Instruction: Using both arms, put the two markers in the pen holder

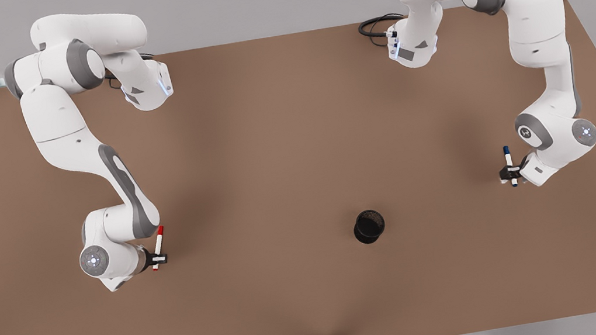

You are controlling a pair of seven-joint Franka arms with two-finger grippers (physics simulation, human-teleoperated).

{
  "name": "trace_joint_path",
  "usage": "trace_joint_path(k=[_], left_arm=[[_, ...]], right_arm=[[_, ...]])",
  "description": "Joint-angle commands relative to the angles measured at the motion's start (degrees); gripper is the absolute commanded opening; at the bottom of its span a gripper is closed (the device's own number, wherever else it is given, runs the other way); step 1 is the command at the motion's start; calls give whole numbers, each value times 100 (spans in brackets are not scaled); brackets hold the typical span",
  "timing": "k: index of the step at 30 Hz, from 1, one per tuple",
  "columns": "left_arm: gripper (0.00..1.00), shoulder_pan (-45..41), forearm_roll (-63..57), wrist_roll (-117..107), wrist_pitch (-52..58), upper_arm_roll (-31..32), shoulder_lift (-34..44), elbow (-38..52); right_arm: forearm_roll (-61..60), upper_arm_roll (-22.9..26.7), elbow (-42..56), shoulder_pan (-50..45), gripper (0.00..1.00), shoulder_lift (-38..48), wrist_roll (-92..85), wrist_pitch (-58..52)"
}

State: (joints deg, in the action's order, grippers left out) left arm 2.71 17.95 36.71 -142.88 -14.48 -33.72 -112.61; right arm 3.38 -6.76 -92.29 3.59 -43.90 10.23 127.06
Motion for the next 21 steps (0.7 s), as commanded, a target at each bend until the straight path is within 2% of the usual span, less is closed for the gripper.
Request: trace_joint_path(k=[1, 4, 6, 8, 9, 12, 15, 18, 21], left_arm=[[76, 1, 7, 1118, -108, -2, -29, 3], [72, 45, 7, 1127, -108, -2, -73, 38], [66, 45, 7, 1119, -108, -2, -82, 47], [61, 45, 7, 1127, -108, -2, -100, 47], [58, 45, 7, 1127, -108, -2, -100, 47], [53, 36, 7, 1127, -108, -2, -126, 55], [48, 36, 7, 1127, -108, -2, -126, 55], [42, 36, 7, 1119, -108, -2, -126, 55], [38, 45, 7, 1119, -108, -2, -126, 55]], right_arm=[[-4, 0, 0, 2, 51, 4, 190, 12], [5, 0, 0, -25, 44, -13, 190, -5], [22, 0, 0, -25, 38, -13, 190, -5], [14, 0, 0, -16, 25, -13, 190, -5], [22, 0, 9, -16, 22, -13, 190, -14], [23, -53, 53, -34, 22, 118, 138, -76], [31, -185, 132, -113, 22, 716, 59, -339], [137, -730, 747, -122, 22, 778, -20, -322], [181, -1590, 1037, -122, 22, 848, 6, -313]])
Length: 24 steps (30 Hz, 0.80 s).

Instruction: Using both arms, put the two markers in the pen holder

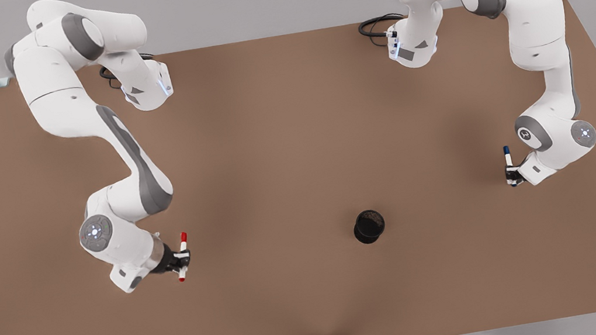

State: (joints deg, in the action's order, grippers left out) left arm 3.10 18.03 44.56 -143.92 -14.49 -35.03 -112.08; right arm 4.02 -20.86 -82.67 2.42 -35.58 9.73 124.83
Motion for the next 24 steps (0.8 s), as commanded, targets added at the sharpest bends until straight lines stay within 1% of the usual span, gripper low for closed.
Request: trace_joint_path(k=[1, 2, 3, 4, 6, 7, 8, 9, 10, 12, 14, 15, 16, 17, 18, 19, 20, 21, 22, 24], left_arm=[[37, -3, -1, 334, -5, -1, 5, 2], [35, 6, -1, 334, -5, -1, 5, 2], [32, 6, -1, 334, -5, -1, 5, 2], [31, -3, -1, 334, -5, -1, 5, 2], [28, 6, -1, 334, -5, -1, 5, 2], [28, 6, 8, 334, -5, -1, 5, 2], [28, -3, 8, 334, -5, -1, 5, 2], [28, 6, -1, 334, -5, -1, -12, 2], [28, -3, 8, 334, -5, -1, -21, 2], [28, 6, 8, 334, -13, -1, -30, 2], [28, 6, 8, 334, -13, -1, -39, 11], [28, 6, 8, 334, -13, -1, -30, 2], [25, 6, 8, 325, -13, -1, -30, 11], [21, -3, 183, 308, -5, -1, -4, 28], [21, -11, 218, 255, -5, -1, 40, 55], [21, -38, 289, 106, 30, 8, 75, 142], [21, -47, 359, -43, 39, 34, 93, 187], [21, -117, 902, -70, 144, 78, 119, 300], [21, -108, 1413, -61, 540, 184, 128, 608], [21, -117, 1923, -96, 1480, 184, 234, 1293]], right_arm=[[126, -436, 102, -5, 22, 25, 91, -46], [117, -656, 242, -127, 22, 16, 117, -37], [117, -726, 322, -426, 22, 16, 204, 76], [126, -876, 330, -593, 22, 16, 450, 418], [521, -859, 497, -1402, 22, 8, 1163, 1298], [696, -788, 673, -1648, 22, -89, 1216, 1562], [1013, -824, 901, -1806, 22, -273, 1216, 1817], [1040, -727, 1261, -2193, 22, -396, 1216, 1879], [1101, -315, 1631, -2667, 22, -537, 1216, 2001], [1101, 318, 2298, -3467, 22, -862, 1207, 2458], [1101, 766, 2694, -3959, 22, -1143, 1207, 2766], [1101, 899, 2782, -4101, 22, -1275, 1172, 2863], [1101, 960, 2870, -4206, 22, -1416, 1163, 3213], [1101, 961, 2949, -4241, 22, -1574, 1163, 3338], [1101, 1206, 3002, -4390, 22, -1688, 1163, 3381], [1101, 1365, 3301, -4496, 22, -1960, 1154, 3487], [1101, 1452, 3389, -4523, 22, -2057, 1154, 3653], [1101, 1576, 3389, -4540, 22, -2101, 1023, 3821], [1101, 1620, 3389, -4540, 22, -2146, 891, 3988], [1101, 1725, 3389, -4540, 22, -2321, 812, 4225]])
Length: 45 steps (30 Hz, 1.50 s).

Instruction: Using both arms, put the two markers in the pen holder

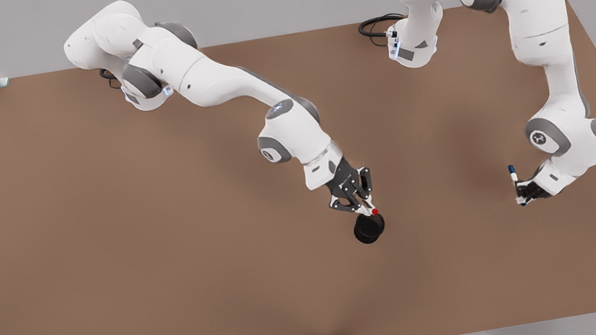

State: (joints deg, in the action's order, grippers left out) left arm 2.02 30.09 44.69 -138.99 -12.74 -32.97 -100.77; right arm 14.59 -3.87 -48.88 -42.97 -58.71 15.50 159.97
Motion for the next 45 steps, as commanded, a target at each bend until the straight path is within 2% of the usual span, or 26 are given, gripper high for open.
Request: trace_joint_path(k=[1, 5, 8, 14, 15, 17, 18, 21, 22, 24, 25, 26, 27, 28, 29, 30, 33, 36, 37, 41, 45], left_arm=[[21, 0, 1138, -127, 1548, 44, 36, 566], [21, 18, 1341, -241, 2675, 123, 36, 1402], [21, 9, 1596, -224, 2737, 114, -43, 1437], [21, 53, 1596, -198, 2728, 106, -78, 1446], [21, 53, 1596, -198, 2720, 114, -87, 1455], [21, 53, 1596, -198, 2720, 114, -105, 1455], [21, 62, 1596, -198, 2720, 105, -105, 1455], [21, 106, 1596, -189, 2720, 105, -105, 1455], [21, 97, 1596, -189, 2720, 105, -105, 1455], [21, -96, 1596, -198, 2728, 132, -61, 1692], [21, -263, 1588, -198, 2720, 114, -61, 1797], [21, -518, 1631, -241, 2693, 141, -52, 1850], [21, -737, 2043, -250, 2693, 184, -52, 1930], [21, -905, 2572, -171, 2623, 448, -96, 1956], [21, -914, 2590, 425, 2079, 931, -105, 1956], [21, -914, 2861, 769, 1665, 1257, -104, 1947], [21, -1081, 4672, 3826, 1551, 1283, -210, 1666], [21, -1081, 5437, 6481, 1577, 1327, -105, 1394], [21, -1098, 5727, 7360, 1577, 1345, -43, 1262], [21, -1221, 5692, 8872, 1516, 1441, 159, 1121], [21, -1248, 5622, 9901, 1287, 1441, 379, 620]], right_arm=[[44, 193, 27, -123, 22, -211, 216, 868], [44, 440, 335, -238, 22, -545, 234, 1080], [44, 668, 414, -334, 22, -642, 234, 1405], [44, 686, 441, -379, 24, -993, 234, 1862], [44, 852, 441, -440, 32, -1072, 234, 1898], [35, 1020, 449, -546, 38, -1275, 243, 1906], [27, 1064, 449, -572, 100, -1328, 243, 1906], [9, 1143, 458, -625, 100, -1231, 278, 1845], [-210, 1090, 414, -581, 100, -871, 260, 1503], [-1283, 1151, -24, -195, 100, 833, 260, -1282], [-1283, 1143, -235, 173, 100, 1377, 269, -2307], [-1301, 1117, -298, 754, 100, 2038, 278, -4243], [-1301, 845, -472, 1438, 100, 2599, 225, -5640], [-1318, 468, -2236, 2379, 100, 3917, 120, -5899], [-1283, -377, -3890, 3689, 100, 4947, -459, -5442], [-1283, -150, -4349, 3735, 100, 4992, -1092, -5564], [-1318, -17, -4261, 3638, 100, 4983, -1322, -6057], [-1309, 281, -3875, 3278, 100, 4737, -1304, -6144], [-1327, 448, -3840, 3277, 100, 4684, -1339, -5821], [-1336, 422, -3848, 3278, 100, 4675, -1269, -5679], [-1336, 396, -3866, 3269, 100, 4693, -1225, -5687]])
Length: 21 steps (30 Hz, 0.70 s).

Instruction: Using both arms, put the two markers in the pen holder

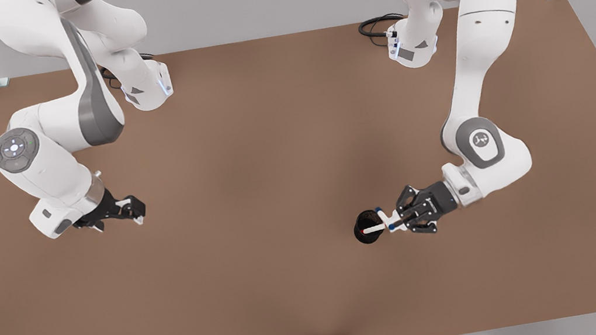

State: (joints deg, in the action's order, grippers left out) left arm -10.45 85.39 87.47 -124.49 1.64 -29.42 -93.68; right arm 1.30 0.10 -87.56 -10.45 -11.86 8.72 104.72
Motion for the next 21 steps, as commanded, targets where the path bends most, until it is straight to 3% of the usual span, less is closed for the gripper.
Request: trace_joint_path(k=[1, 12, 21], left_arm=[[21, -44, 126, 5615, -207, 12, -11, -115], [21, -291, 645, 5694, -462, 21, -362, -238], [21, -317, 830, 5536, -471, 214, -222, -546]], right_arm=[[-7, -1, 2, 8, 100, 8, -546, -189], [-7, 43, 168, 34, 100, 52, -617, -478], [-7, 16, 213, 25, 100, 26, -538, -549]])
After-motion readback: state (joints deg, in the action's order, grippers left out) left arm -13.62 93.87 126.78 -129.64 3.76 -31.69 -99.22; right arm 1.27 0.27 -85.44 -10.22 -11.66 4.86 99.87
